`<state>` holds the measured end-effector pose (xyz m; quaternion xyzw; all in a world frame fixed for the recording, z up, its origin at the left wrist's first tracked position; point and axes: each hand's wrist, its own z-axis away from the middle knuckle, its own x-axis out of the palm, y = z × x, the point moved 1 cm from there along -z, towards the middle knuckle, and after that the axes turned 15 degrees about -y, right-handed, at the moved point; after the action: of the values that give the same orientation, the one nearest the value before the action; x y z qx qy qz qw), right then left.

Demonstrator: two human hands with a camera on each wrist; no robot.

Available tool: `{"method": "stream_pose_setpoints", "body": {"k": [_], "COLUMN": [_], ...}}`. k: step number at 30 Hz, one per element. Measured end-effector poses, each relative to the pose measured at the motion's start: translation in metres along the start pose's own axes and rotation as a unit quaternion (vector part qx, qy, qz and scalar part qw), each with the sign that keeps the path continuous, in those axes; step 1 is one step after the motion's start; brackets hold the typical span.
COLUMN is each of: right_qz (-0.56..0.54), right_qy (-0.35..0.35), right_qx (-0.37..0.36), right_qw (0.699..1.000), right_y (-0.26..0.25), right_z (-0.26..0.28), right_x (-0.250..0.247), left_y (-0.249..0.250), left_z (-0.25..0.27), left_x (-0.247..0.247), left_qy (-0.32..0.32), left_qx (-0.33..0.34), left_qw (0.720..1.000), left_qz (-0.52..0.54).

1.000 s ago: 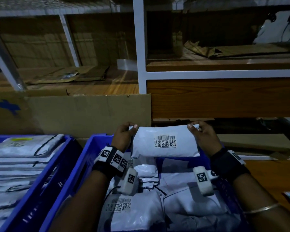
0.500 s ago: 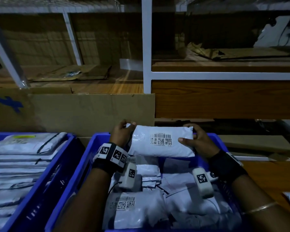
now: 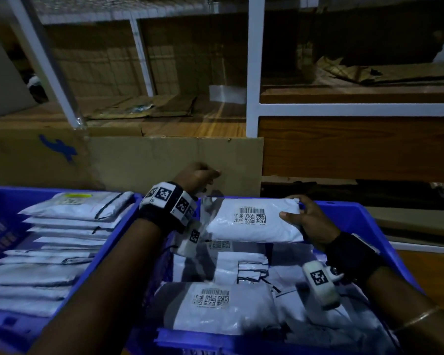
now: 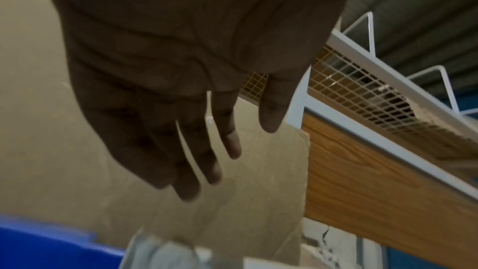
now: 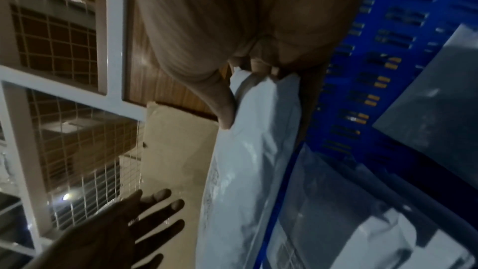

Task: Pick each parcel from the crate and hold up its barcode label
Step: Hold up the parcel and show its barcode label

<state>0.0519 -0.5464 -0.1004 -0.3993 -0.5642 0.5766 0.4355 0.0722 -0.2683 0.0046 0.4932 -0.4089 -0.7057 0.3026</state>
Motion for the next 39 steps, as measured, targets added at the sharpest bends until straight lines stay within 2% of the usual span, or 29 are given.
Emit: {"method": "stream_pose_setpoints", "body": {"k": [4,9,14,16,20,24,28,29,31,33,35,36,39], "right_qz": [0.023,0.079,0.214,0.293,0.481,0.562,0.613,0.624,0.644,0.672,0.701,0.706,0.688], "right_qy": [-0.018,-0.034,-0.042,-0.040,-0.047,-0.060,-0.038,-0.056,-0.136,-0.221,-0.256,-0.259,-0.266], "right_qx": [0.027,0.026,0.045,0.053,0.086,0.087,0.026,0.007,-0.013,-0.017,-0.020,-0.019,-0.016], "right_qw": [0.999,0.996,0.975,0.954,0.871,0.820,0.788,0.780,0.753,0.707,0.665,0.659,0.676], "right_y": [0.010,0.008,0.012,0.014,0.012,-0.005,-0.031,-0.034,-0.031,-0.023,-0.015,-0.012,-0.007], "right_z": [-0.015,-0.034,-0.041,-0.043,-0.045,-0.040,-0.033,-0.032,-0.033,-0.036,-0.042,-0.044,-0.050], "right_x": [0.020,0.050,0.065,0.067,0.065,0.065,0.071,0.075,0.086,0.099,0.108,0.111,0.112], "left_y": [0.004,0.002,-0.009,-0.013,-0.018,-0.025,-0.031,-0.031,-0.031,-0.029,-0.028,-0.027,-0.027], "left_z": [0.015,0.039,0.049,0.052,0.053,0.047,0.042,0.041,0.040,0.038,0.038,0.039,0.040], "left_x": [-0.010,-0.017,-0.016,-0.016,-0.018,-0.019,-0.020,-0.019,-0.018,-0.016,-0.015,-0.015,-0.016], "left_qy": [-0.020,-0.007,-0.027,-0.040,-0.054,-0.048,-0.049,-0.050,-0.052,-0.055,-0.058,-0.059,-0.055], "left_qx": [-0.050,-0.100,-0.143,-0.153,-0.158,-0.153,-0.149,-0.149,-0.146,-0.142,-0.139,-0.138,-0.138], "left_qw": [0.998,0.994,0.986,0.984,0.981,0.983,0.984,0.984,0.984,0.984,0.985,0.985,0.985], "left_qz": [-0.017,-0.052,-0.076,-0.082,-0.098,-0.089,-0.079,-0.081,-0.085,-0.087,-0.088,-0.089,-0.093]}}
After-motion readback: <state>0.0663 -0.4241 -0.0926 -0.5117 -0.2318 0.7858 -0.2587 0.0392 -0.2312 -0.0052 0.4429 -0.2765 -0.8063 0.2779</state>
